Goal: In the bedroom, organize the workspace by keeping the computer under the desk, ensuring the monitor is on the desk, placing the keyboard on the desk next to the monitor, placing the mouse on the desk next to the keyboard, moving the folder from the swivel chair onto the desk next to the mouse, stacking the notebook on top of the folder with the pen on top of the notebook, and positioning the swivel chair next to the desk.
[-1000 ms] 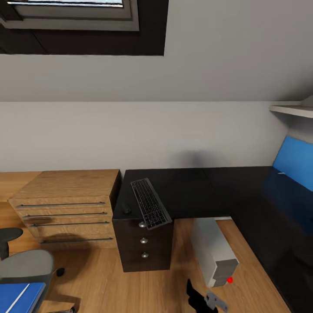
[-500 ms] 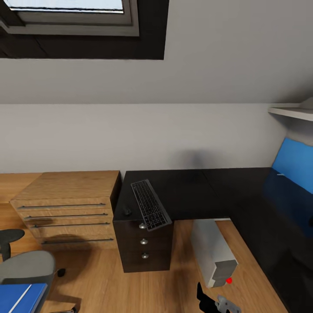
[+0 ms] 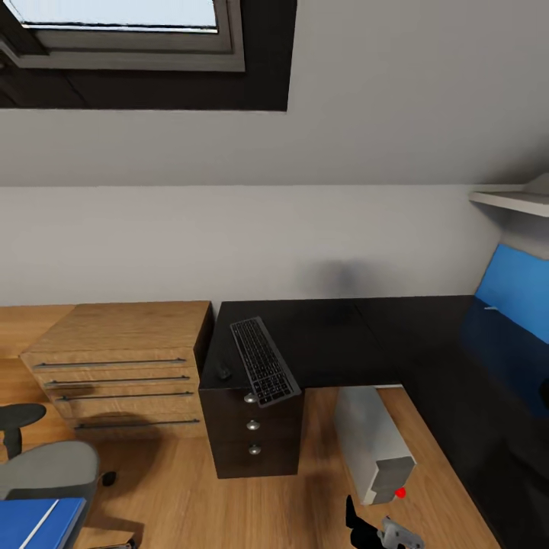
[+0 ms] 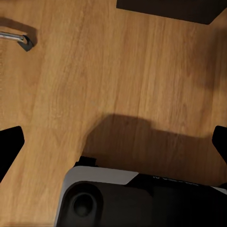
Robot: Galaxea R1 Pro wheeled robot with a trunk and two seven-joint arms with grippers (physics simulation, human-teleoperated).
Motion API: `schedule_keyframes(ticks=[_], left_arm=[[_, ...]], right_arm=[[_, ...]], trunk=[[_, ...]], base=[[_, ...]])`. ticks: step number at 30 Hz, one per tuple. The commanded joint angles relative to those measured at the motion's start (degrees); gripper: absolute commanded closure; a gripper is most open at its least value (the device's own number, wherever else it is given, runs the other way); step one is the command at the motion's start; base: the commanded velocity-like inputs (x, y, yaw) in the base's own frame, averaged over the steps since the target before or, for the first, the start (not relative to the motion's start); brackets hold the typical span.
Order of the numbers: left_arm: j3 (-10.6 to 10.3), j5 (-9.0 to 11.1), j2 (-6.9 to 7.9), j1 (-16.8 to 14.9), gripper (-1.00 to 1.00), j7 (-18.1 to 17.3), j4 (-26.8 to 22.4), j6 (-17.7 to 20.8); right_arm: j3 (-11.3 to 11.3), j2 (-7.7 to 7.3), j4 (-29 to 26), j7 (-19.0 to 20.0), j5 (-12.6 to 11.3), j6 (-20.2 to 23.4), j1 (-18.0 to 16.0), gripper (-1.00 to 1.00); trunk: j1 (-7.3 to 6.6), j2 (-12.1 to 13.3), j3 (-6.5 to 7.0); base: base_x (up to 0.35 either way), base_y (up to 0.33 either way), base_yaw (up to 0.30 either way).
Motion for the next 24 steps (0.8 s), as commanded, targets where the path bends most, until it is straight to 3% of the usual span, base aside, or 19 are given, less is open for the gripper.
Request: schedule_keyframes(ticks=[1,5,8,9,10,15,24], left_arm=[[-0.19,0.56,0.04,0.01,-1.0,0.38,-0.1,0.09],[-0.18,0.56,0.04,-0.04,-1.0,0.39,-0.07,0.09],[-0.13,0.56,0.04,-1.04,-1.0,2.81,1.33,0.12],[-0.08,0.6,0.02,-5.75,-1.0,8.85,8.96,0.11],[-0.06,0.62,-0.01,-6.78,-1.0,9.35,10.61,0.1],[-0.04,0.51,-0.76,-8.71,-1.0,10.02,13.68,-0.14],[-0.03,0.35,-1.34,-8.88,-1.0,10.06,13.97,-0.53]], right_arm=[[0.6,0.02,0.14,0.51,-0.66,-0.23,-0.05,-1.0],[2.06,0.09,0.25,0.42,-0.68,-0.54,-0.05,-1.0],[2.9,0.28,0.33,0.38,-0.68,-0.69,-0.05,-1.0],[2.92,0.23,0.34,0.37,-0.68,-0.7,-0.05,-1.0],[2.92,0.23,0.34,0.37,-0.68,-0.7,-0.05,-1.0],[2.92,0.22,0.34,0.37,-0.68,-0.71,-0.05,-1.0],[2.86,0.18,0.34,0.37,-0.68,-0.7,-0.05,-1.0]], trunk=[[-0.21,0.36,0.12],[-1.09,1.96,0.84],[-1.75,3.17,1.38],[-1.97,3.57,1.56],[-2.19,3.97,1.73],[-3.29,5.97,2.63],[-3.29,5.97,2.63]], base=[[0.0,0.0,0.0],[0.0,0.0,0.0],[0.0,0.0,0.0],[0.0,0.0,0.0],[0.0,0.0,0.0],[0.0,0.0,0.147],[0.0,0.0,0.254]])
